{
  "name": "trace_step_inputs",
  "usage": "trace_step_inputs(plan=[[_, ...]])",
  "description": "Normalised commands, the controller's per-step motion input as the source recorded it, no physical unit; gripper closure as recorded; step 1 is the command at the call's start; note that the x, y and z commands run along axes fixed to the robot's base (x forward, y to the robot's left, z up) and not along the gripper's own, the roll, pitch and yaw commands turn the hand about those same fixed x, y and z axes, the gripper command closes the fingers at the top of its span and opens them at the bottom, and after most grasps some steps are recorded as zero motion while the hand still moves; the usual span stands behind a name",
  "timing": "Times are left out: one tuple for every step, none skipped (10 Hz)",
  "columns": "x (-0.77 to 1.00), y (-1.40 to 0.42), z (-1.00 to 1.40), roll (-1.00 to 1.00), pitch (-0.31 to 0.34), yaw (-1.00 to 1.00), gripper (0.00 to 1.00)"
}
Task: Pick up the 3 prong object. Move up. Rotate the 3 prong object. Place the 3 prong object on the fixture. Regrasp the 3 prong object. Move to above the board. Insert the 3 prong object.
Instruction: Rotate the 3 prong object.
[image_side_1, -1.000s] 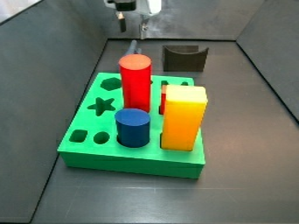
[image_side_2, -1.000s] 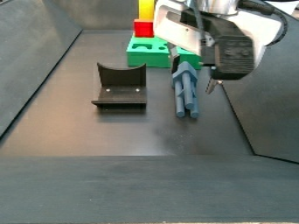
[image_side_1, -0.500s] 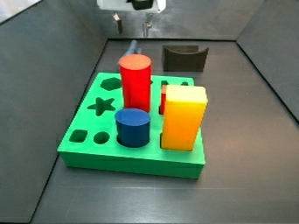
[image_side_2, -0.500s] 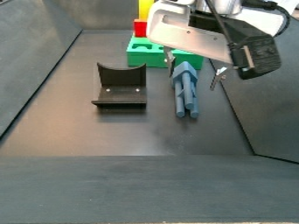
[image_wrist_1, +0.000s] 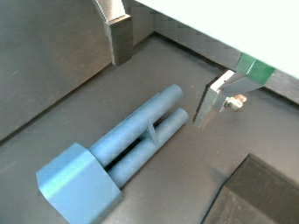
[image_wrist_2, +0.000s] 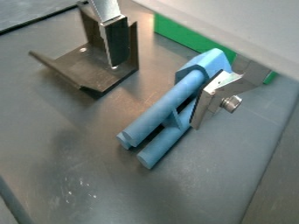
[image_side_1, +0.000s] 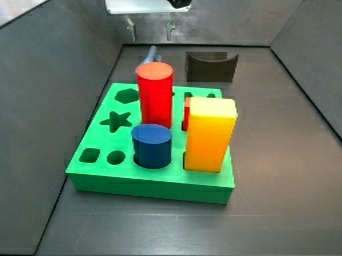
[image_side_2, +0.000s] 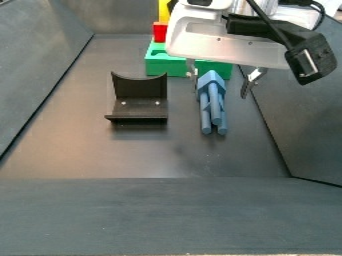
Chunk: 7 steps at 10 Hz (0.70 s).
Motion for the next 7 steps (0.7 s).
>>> trace_step_inputs(plan=[[0.03, 0.0, -0.04, 0.03, 0.037, 0.31, 0.0], [0.03, 0.0, -0.04, 0.03, 0.036, 0.23, 0.0], [0.0, 0.0, -1.0, 0.0, 0.0, 0.0, 0.0], [0.01, 0.0, -1.0, 0.01, -0.012, -0.04, 0.0], [0.03, 0.01, -1.0, 0.02, -0.032, -0.04, 0.0], [0.03, 0.02, -1.0, 0.05, -0.031, -0.04, 0.0], [0.03, 0.02, -1.0, 0.06, -0.024, -0.03, 0.0]])
